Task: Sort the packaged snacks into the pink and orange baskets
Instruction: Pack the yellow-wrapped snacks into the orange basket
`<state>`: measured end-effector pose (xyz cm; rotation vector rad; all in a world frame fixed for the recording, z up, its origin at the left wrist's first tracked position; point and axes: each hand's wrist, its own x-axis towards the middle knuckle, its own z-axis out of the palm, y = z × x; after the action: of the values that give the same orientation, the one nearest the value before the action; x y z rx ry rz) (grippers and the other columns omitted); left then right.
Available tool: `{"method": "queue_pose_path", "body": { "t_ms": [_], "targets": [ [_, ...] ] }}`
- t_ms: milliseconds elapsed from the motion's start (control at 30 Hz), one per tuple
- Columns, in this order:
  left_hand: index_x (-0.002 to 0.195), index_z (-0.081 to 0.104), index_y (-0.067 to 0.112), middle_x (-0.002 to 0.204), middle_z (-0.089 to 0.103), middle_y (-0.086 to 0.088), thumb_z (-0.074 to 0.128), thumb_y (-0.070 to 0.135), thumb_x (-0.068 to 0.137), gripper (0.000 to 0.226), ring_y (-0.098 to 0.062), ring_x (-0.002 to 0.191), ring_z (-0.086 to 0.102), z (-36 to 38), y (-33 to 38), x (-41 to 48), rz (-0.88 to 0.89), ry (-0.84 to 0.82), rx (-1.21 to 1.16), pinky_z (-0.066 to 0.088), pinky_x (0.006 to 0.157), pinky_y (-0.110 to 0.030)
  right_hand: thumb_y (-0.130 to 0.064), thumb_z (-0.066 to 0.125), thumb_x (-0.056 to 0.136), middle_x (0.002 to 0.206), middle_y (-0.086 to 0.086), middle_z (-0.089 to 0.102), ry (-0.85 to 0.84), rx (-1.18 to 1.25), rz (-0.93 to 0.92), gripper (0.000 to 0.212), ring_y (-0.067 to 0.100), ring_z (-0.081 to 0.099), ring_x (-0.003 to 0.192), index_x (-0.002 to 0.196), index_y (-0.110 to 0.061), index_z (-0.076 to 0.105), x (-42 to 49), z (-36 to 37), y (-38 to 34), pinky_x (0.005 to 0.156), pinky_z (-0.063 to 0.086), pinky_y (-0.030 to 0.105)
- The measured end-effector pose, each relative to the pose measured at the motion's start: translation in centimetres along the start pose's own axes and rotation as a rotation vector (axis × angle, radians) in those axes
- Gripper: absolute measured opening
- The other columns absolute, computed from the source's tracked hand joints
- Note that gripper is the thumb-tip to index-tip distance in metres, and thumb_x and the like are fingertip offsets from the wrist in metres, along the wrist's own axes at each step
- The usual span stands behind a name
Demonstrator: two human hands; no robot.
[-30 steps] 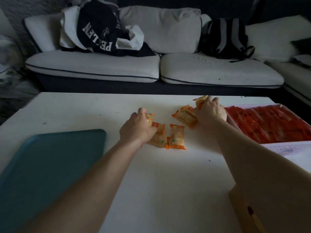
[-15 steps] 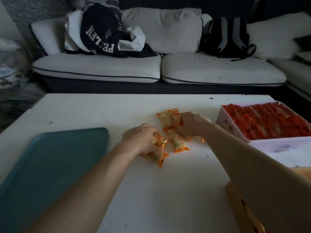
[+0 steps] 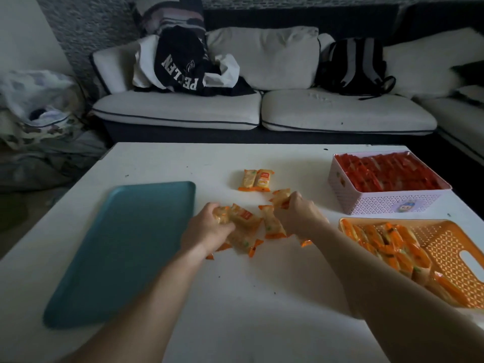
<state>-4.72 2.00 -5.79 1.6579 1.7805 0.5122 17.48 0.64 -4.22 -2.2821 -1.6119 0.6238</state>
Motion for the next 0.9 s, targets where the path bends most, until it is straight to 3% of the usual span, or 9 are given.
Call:
{"method": "queue_pose_path", "body": {
  "t_ms": [67, 167, 267, 367, 467, 600, 733, 833, 900],
  "targets": [
    [0.119, 0.057, 0.035, 0.105, 0.070, 0.006, 0.062, 0.055, 0.061, 0.062, -0.020, 0.093, 0.068, 0.5, -0.2, -0.6, -0.061, -0.030, -0.028, 0.058, 0.084, -0.037, -0.038, 0.049, 0.083, 0.083, 0.004, 0.071, -0.063, 0.088, 0.057, 0.025, 0.024, 0.070, 0.077, 0.088, -0.015, 0.058, 0.0, 0.2, 0.0, 0.073, 0.060, 0.038],
    [0.120, 0.053, 0.032, 0.102, 0.067, 0.002, 0.064, 0.058, 0.073, 0.055, -0.024, 0.091, 0.066, 1.6, -0.2, -1.1, -0.095, -0.044, -0.021, 0.058, 0.077, -0.037, -0.046, 0.056, 0.075, 0.084, 0.002, 0.070, -0.051, 0.102, 0.060, 0.029, 0.022, 0.069, 0.079, 0.090, -0.022, 0.061, 0.5, 1.0, 0.2, 0.069, 0.060, 0.036],
    [0.123, 0.051, 0.026, 0.107, 0.066, -0.005, 0.061, 0.056, 0.079, 0.054, -0.031, 0.093, 0.066, 2.6, -0.3, -0.7, -0.107, 0.017, -0.008, 0.060, 0.073, -0.042, -0.052, 0.065, 0.064, 0.076, -0.001, 0.071, -0.070, 0.118, 0.070, 0.039, 0.018, 0.069, 0.069, 0.088, -0.022, 0.069, 1.4, 2.4, 0.4, 0.065, 0.061, 0.035],
    [0.129, 0.050, 0.024, 0.120, 0.066, -0.008, 0.061, 0.051, 0.088, 0.050, -0.030, 0.098, 0.063, 3.6, -0.1, 0.0, -0.118, 0.002, -0.031, 0.053, 0.069, -0.033, -0.045, 0.076, 0.064, 0.076, 0.000, 0.069, -0.079, 0.124, 0.076, 0.035, 0.016, 0.066, 0.070, 0.085, -0.018, 0.071, 2.2, 3.2, 0.2, 0.062, 0.058, 0.030],
    [0.136, 0.048, 0.026, 0.125, 0.066, -0.007, 0.064, 0.052, 0.090, 0.055, -0.028, 0.102, 0.062, 4.3, 0.1, 0.6, -0.149, -0.010, -0.178, 0.049, 0.080, -0.033, -0.040, 0.083, 0.061, 0.077, 0.005, 0.072, -0.192, 0.143, 0.086, 0.038, 0.015, 0.066, 0.066, 0.085, -0.011, 0.074, 2.6, 3.4, -0.2, 0.055, 0.051, 0.025],
    [0.136, 0.047, 0.024, 0.118, 0.066, -0.003, 0.073, 0.037, 0.084, 0.059, -0.026, 0.102, 0.062, 4.0, 0.6, 0.5, -0.250, -0.025, -0.373, 0.049, 0.081, -0.033, -0.036, 0.085, 0.067, 0.079, 0.005, 0.071, -0.268, 0.226, 0.060, 0.039, 0.013, 0.064, 0.068, 0.089, -0.006, 0.073, 2.4, 4.1, 0.3, 0.058, 0.053, 0.027],
    [0.105, 0.067, 0.021, 0.100, 0.075, -0.007, 0.072, 0.029, 0.073, 0.033, -0.026, 0.091, 0.069, 3.7, 0.8, -0.4, -0.269, -0.088, -0.532, 0.058, 0.076, -0.035, -0.038, 0.083, 0.077, 0.084, -0.001, 0.068, -0.286, 0.535, 0.083, 0.026, 0.012, 0.065, 0.078, 0.089, -0.022, 0.067, 1.2, 4.3, 0.1, 0.068, 0.057, 0.027],
    [0.110, 0.074, 0.024, 0.100, 0.078, -0.008, 0.077, 0.044, 0.056, 0.058, -0.027, 0.091, 0.074, 3.7, 0.7, -1.1, -0.267, -0.150, -0.675, 0.059, 0.063, -0.033, -0.039, 0.079, 0.078, 0.094, 0.007, 0.072, -0.336, 0.745, 0.152, 0.033, 0.023, 0.071, 0.089, 0.100, -0.018, 0.068, 0.2, 4.4, -0.5, 0.085, 0.061, 0.041],
    [0.116, 0.073, 0.029, 0.103, 0.078, -0.003, 0.081, 0.048, 0.048, 0.071, -0.025, 0.094, 0.075, 3.8, 0.5, -1.5, -0.263, -0.157, -0.717, 0.062, 0.073, -0.036, -0.043, 0.077, 0.081, 0.098, 0.012, 0.072, -0.359, 0.800, 0.192, 0.042, 0.027, 0.073, 0.090, 0.108, -0.012, 0.066, -0.5, 4.3, -1.0, 0.082, 0.063, 0.043]
  ]
}}
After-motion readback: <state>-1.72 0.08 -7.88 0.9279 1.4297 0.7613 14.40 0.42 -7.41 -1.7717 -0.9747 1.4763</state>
